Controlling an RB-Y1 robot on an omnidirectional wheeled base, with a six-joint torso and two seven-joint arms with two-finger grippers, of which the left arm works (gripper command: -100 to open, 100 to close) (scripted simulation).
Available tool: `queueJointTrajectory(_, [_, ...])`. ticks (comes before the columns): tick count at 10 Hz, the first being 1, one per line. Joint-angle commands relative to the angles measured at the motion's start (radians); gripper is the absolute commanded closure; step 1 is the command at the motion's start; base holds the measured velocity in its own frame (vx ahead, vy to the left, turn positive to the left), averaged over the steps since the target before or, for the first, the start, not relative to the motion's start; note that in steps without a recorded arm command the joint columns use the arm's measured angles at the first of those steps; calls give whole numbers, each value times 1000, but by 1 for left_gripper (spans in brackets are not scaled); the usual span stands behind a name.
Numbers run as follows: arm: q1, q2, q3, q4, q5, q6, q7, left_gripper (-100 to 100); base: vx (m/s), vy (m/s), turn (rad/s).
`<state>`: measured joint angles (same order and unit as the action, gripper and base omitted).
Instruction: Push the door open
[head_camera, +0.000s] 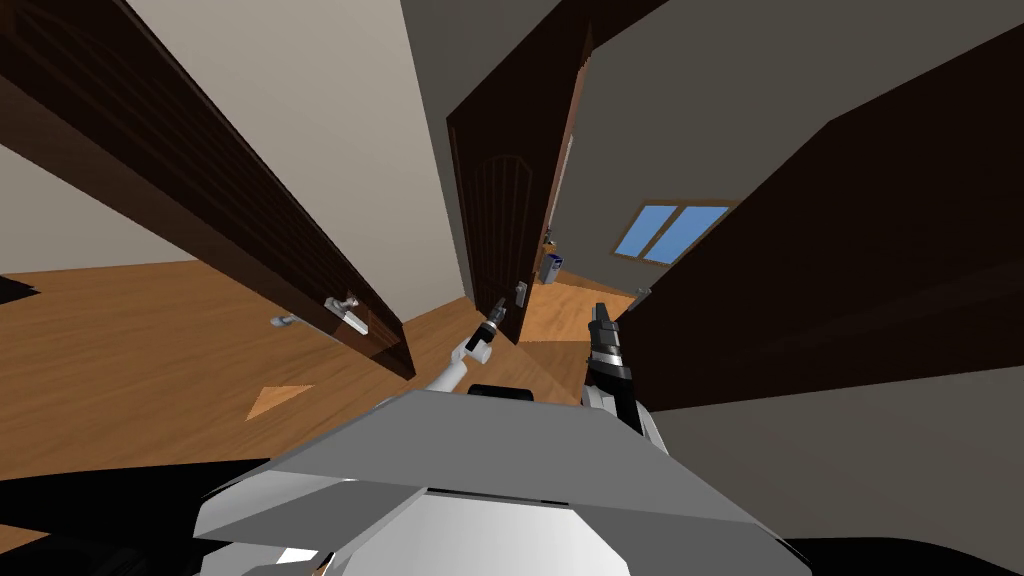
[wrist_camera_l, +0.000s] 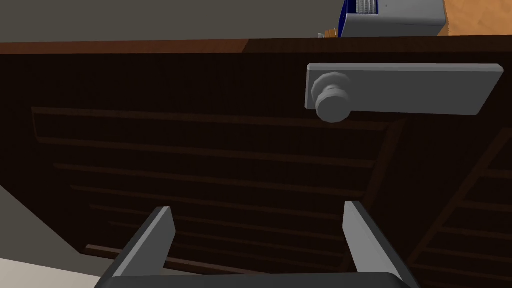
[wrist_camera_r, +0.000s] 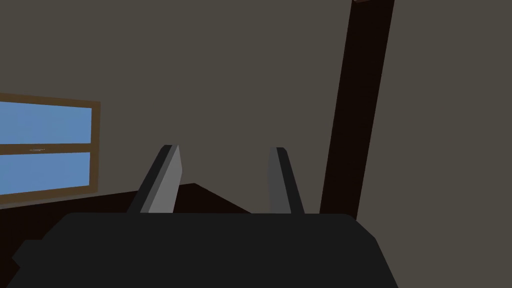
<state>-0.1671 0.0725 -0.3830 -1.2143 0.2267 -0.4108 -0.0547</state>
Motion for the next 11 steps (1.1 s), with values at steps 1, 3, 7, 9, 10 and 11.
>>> queueJointTrajectory(1, [-22, -5, -12, 41, 5, -6, -1, -100, 52, 87, -76])
queueJointTrajectory(3, [-44, -11, -25, 77, 11, -5, -4, -100, 61, 88, -78])
queueJointTrajectory(7, [-87, -24, -50, 149, 23, -4, -10, -100, 69, 86, -72])
queueJointTrajectory(9, [-116, -35, -67, 195, 31, -3, -14, -100, 74, 110, -103])
queueJointTrajectory(10, [-125, -39, -72, 210, 33, -2, -15, -100, 91, 104, -61])
queueJointTrajectory(11, [-143, -47, -83, 241, 38, -2, -18, -100, 93, 103, -87])
